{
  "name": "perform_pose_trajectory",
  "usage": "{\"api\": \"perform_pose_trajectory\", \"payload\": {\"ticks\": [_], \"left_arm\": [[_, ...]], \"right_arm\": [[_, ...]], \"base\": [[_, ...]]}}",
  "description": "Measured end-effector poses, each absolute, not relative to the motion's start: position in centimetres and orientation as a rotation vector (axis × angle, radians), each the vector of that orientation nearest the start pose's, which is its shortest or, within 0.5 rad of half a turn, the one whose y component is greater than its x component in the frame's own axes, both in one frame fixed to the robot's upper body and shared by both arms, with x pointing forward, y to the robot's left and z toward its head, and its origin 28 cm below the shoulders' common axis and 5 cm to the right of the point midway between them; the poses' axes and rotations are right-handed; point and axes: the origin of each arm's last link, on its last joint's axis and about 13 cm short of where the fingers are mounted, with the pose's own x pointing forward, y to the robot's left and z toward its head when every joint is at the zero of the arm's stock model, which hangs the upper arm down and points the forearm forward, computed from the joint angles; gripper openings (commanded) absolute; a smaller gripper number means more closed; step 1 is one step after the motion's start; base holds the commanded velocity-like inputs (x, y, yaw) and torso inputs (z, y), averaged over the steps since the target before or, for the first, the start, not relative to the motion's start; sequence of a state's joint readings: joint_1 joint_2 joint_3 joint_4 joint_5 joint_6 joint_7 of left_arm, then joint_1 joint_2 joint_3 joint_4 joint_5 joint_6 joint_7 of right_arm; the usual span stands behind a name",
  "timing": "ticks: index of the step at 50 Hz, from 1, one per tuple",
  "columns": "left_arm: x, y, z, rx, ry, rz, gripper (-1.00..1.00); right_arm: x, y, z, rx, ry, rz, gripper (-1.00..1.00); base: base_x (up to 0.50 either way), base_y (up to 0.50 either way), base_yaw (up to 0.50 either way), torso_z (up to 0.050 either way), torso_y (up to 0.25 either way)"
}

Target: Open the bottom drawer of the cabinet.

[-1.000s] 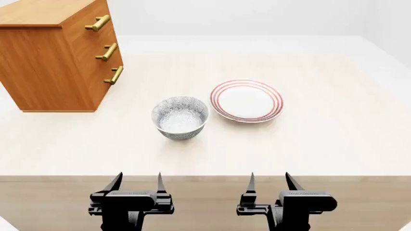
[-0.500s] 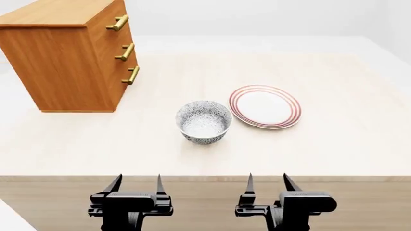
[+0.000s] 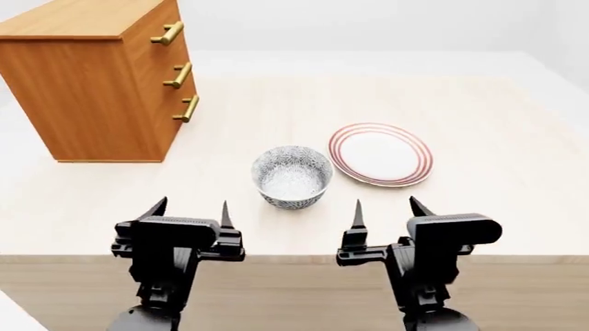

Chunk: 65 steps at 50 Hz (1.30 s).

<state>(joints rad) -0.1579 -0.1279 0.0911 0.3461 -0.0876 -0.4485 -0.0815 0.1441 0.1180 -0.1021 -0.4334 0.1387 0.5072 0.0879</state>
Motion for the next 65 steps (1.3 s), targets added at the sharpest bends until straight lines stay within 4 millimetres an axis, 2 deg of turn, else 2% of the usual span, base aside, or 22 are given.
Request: {"api": "perform_pose_trajectory", "payload": {"ticks": [5,14,54,65], "left_arm": [[23.7,21.1,10.7,0.072,-0.065,-0.041,1.00],[23.6,21.2,11.7,0.083,-0.070,-0.047,1.00],[24.1,21.3,11.6,0.093,-0.067,-0.043,1.00],[24.1,21.3,11.5,0.090,-0.061,-0.046,1.00]], "right_arm": [[22.8,-9.4,11.9,-0.008,-0.074,0.086,1.00],[22.6,-9.5,12.9,-0.006,-0.071,0.095,1.00],[22.7,-9.4,12.6,0.013,-0.057,0.110,1.00],[22.8,-9.5,12.4,0.020,-0.052,0.113,1.00]], "base": [[0.50,0.00,0.00,0.000,0.000],[0.50,0.00,0.00,0.000,0.000],[0.50,0.00,0.00,0.000,0.000],[0.00,0.00,0.00,0.000,0.000]]}}
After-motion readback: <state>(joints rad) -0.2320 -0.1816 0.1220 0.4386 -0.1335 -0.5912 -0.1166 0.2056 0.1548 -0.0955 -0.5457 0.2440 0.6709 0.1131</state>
